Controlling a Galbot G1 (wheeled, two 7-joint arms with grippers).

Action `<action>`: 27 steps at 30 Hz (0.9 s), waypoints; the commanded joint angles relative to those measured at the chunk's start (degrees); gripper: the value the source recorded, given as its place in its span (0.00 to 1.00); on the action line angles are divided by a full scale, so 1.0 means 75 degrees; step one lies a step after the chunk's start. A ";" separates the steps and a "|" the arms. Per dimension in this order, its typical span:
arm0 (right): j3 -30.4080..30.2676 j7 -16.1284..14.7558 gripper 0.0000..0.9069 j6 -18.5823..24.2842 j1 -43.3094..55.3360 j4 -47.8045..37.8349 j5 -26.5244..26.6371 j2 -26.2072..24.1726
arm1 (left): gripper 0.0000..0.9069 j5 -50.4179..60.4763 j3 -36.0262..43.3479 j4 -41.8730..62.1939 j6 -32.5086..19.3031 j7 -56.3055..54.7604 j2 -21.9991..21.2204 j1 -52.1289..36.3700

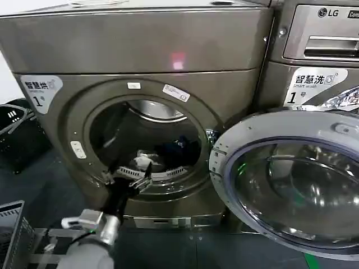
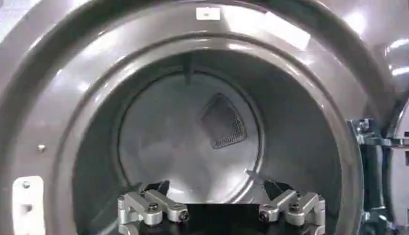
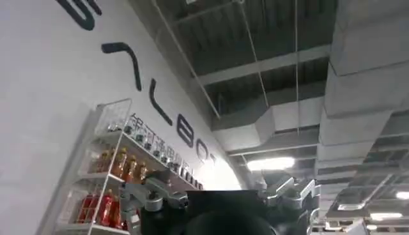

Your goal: Grasp the clothes from the dryer.

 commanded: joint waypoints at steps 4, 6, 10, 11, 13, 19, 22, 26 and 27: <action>-0.0047 -0.0003 1.00 0.0004 0.0025 -0.0010 -0.0009 -0.0034 | 1.00 0.0189 0.0243 0.3388 -0.0488 -0.0052 -0.0333 -0.2473; -0.0060 -0.0005 1.00 0.0002 0.0047 -0.0015 -0.0008 -0.0052 | 1.00 0.0283 0.0152 0.3855 -0.0566 -0.0077 -0.0543 -0.2786; -0.0077 -0.0048 1.00 0.0009 0.0058 -0.0041 -0.0008 -0.0054 | 1.00 0.0364 0.0131 0.4436 -0.0730 -0.0071 -0.0627 -0.3182; -0.0080 -0.0058 1.00 0.0018 0.0058 -0.0073 -0.0013 -0.0061 | 1.00 0.0377 0.0132 0.4652 -0.0801 -0.0076 -0.0618 -0.3297; -0.0090 -0.0060 1.00 0.0020 0.0066 -0.0100 -0.0016 -0.0073 | 1.00 0.0384 0.0133 0.4963 -0.0879 -0.0069 -0.0596 -0.3515; -0.0080 -0.0088 1.00 0.0017 0.0068 -0.0130 0.0002 -0.0133 | 1.00 0.0315 0.0272 0.6097 -0.1073 -0.0021 -0.0433 -0.4339; -0.0082 -0.0098 1.00 0.0016 0.0067 -0.0120 0.0013 -0.0133 | 1.00 0.0308 0.0306 0.6589 -0.1135 0.0008 -0.0385 -0.4719; -0.0062 -0.0116 1.00 0.0021 0.0056 -0.0145 0.0023 -0.0143 | 1.00 0.0331 0.0315 0.7125 -0.1243 0.0087 -0.0385 -0.5021; -0.0058 -0.0122 1.00 0.0025 0.0055 -0.0153 0.0022 -0.0144 | 1.00 0.0368 0.0319 0.7320 -0.1289 0.0130 -0.0391 -0.5101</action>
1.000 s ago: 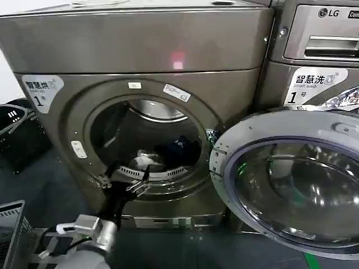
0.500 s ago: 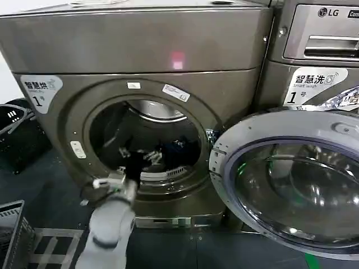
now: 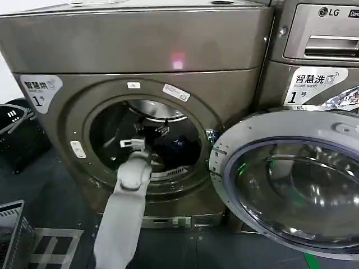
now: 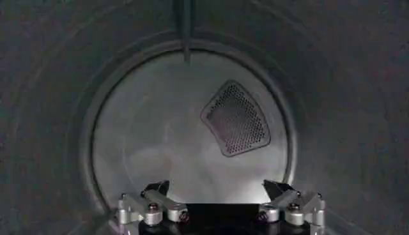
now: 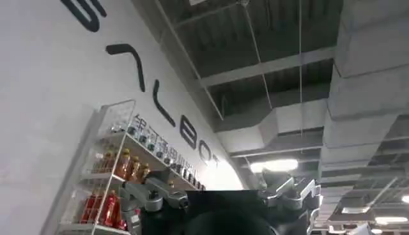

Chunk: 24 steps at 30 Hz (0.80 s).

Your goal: Grasp the clothes from the dryer.

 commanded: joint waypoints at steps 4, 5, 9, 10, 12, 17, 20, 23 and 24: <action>0.0028 -0.0033 1.00 0.0008 0.0003 -0.0034 0.0004 -0.0005 | 1.00 0.0173 0.0066 0.2174 -0.0322 0.0303 0.0005 -0.1324; 0.0024 -0.0045 1.00 0.0007 0.0015 -0.0033 0.0003 0.0000 | 1.00 0.0224 0.0111 0.2399 -0.0385 0.0367 0.0034 -0.1461; -0.0009 -0.0063 1.00 0.0007 0.0060 -0.0031 -0.0002 0.0002 | 1.00 0.0293 0.0561 0.2725 -0.0142 0.0899 0.0268 -0.1724; -0.0020 -0.0063 1.00 0.0007 0.0066 -0.0031 -0.0002 0.0003 | 1.00 0.0333 0.0619 0.2732 -0.0047 0.1040 0.0316 -0.1756; -0.0051 -0.0075 1.00 0.0008 0.0096 -0.0036 -0.0010 -0.0003 | 1.00 0.0412 0.0777 0.3043 -0.0007 0.1315 0.0394 -0.1928; -0.0102 -0.0097 1.00 0.0002 0.0141 -0.0057 -0.0017 -0.0031 | 1.00 0.0538 0.1234 0.3436 0.0027 0.2724 0.0601 -0.2291; -0.0109 -0.0115 1.00 0.0003 0.0157 -0.0089 -0.0020 -0.0055 | 1.00 0.0766 0.1620 0.4112 -0.0037 0.3337 0.0656 -0.2656; -0.0109 -0.0134 1.00 0.0007 0.0170 -0.0154 -0.0032 -0.0085 | 1.00 0.1204 0.1865 0.4346 -0.0130 0.3932 0.0676 -0.2899; -0.0110 -0.0136 1.00 0.0009 0.0173 -0.0163 -0.0034 -0.0088 | 1.00 0.1366 0.1999 0.4331 -0.0141 0.4118 0.0694 -0.2927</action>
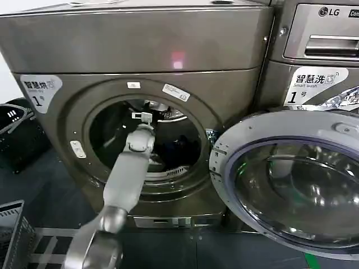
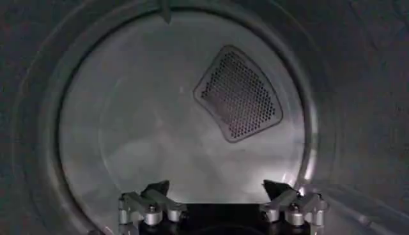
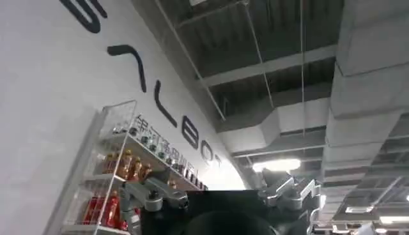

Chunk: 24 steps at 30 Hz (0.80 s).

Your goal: Grasp the clothes from the dryer.

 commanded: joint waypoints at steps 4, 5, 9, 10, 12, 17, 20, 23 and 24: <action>-0.0010 -0.0022 1.00 0.0009 0.0020 -0.0083 -0.0039 0.0013 | 1.00 0.1625 0.1160 0.0759 -0.0028 0.2743 0.0224 -0.0787; -0.0008 -0.0022 1.00 0.0010 0.0019 -0.0080 -0.0041 0.0014 | 1.00 0.1753 0.1272 0.0760 -0.0041 0.2966 0.0254 -0.0836; 0.0014 -0.0027 1.00 0.0018 -0.0020 -0.0097 -0.0041 -0.0005 | 1.00 0.2494 0.1786 0.0899 -0.0076 0.3591 0.0384 -0.1044; 0.0031 -0.0024 1.00 0.0016 -0.0030 -0.0091 -0.0037 -0.0016 | 1.00 0.2832 0.1889 0.1014 -0.0221 0.3789 0.0413 -0.1118; 0.0056 -0.0026 1.00 0.0015 -0.0054 -0.0077 -0.0026 -0.0005 | 1.00 0.3205 0.2048 0.1172 -0.0405 0.4015 0.0442 -0.1221; 0.0088 -0.0029 1.00 0.0014 -0.0090 -0.0071 -0.0014 0.0002 | 1.00 0.4007 0.2228 0.1431 -0.0728 0.4237 0.0429 -0.1433; 0.0097 -0.0028 1.00 0.0017 -0.0101 -0.0079 -0.0014 -0.0002 | 1.00 0.4420 0.2401 0.1479 -0.1049 0.4563 0.0458 -0.1491; 0.0100 -0.0028 1.00 0.0018 -0.0096 -0.0075 -0.0017 0.0010 | 1.00 0.4732 0.2505 0.1664 -0.1439 0.4911 0.0473 -0.1647; 0.0100 -0.0029 1.00 0.0019 -0.0087 -0.0073 -0.0017 0.0012 | 1.00 0.4979 0.2518 0.1718 -0.1517 0.4923 0.0470 -0.1696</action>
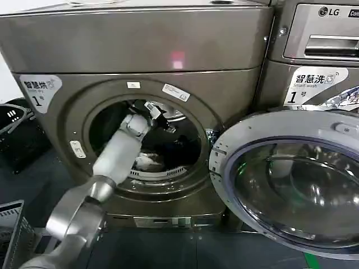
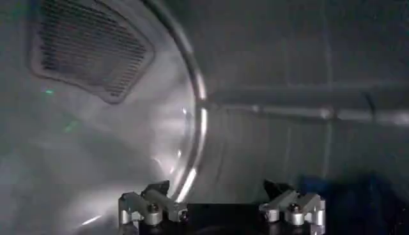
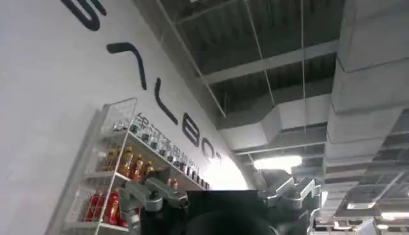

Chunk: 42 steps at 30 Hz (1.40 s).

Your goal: Grasp the clothes from the dryer.

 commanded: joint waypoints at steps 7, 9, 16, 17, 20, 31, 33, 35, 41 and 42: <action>-0.0018 0.0007 1.00 0.0004 0.0065 0.0001 -0.0024 0.0045 | 1.00 0.2077 0.0414 0.0623 -0.0639 0.1029 -0.0028 -0.0486; -0.0024 0.0004 1.00 0.0008 0.0063 0.0002 -0.0040 0.0048 | 1.00 0.2361 0.0368 0.0650 -0.0511 0.1059 -0.0060 -0.0452; -0.0041 0.0008 1.00 0.0006 0.0081 0.0022 -0.0061 0.0035 | 1.00 0.2652 0.0281 0.0892 -0.0463 0.1128 -0.0026 -0.0404; -0.0051 0.0009 1.00 0.0004 0.0089 0.0028 -0.0066 0.0035 | 1.00 0.2659 0.0274 0.0930 -0.0476 0.1124 -0.0020 -0.0391; -0.0065 0.0010 1.00 0.0004 0.0104 0.0039 -0.0078 0.0047 | 1.00 0.2677 0.0254 0.0980 -0.0506 0.1099 -0.0037 -0.0315; -0.0071 0.0004 1.00 0.0007 0.0079 0.0073 -0.0085 0.0064 | 1.00 0.2740 0.0247 0.1147 -0.0552 0.1030 -0.0030 -0.0057; -0.0079 0.0006 1.00 0.0005 0.0075 0.0097 -0.0086 0.0066 | 1.00 0.2690 0.0242 0.1138 -0.0594 0.1068 -0.0014 0.0006; -0.0081 0.0008 1.00 0.0002 0.0067 0.0104 -0.0085 0.0065 | 1.00 0.2595 0.0317 0.1136 -0.0768 0.1252 0.0005 0.0047; -0.0059 0.0005 1.00 0.0002 0.0037 0.0100 -0.0089 0.0069 | 1.00 0.1631 0.0525 0.0880 -0.1111 0.2029 0.0151 -0.0019; -0.0060 0.0006 1.00 0.0003 0.0038 0.0093 -0.0094 0.0071 | 1.00 0.1574 0.0552 0.0774 -0.1124 0.2108 0.0195 -0.0019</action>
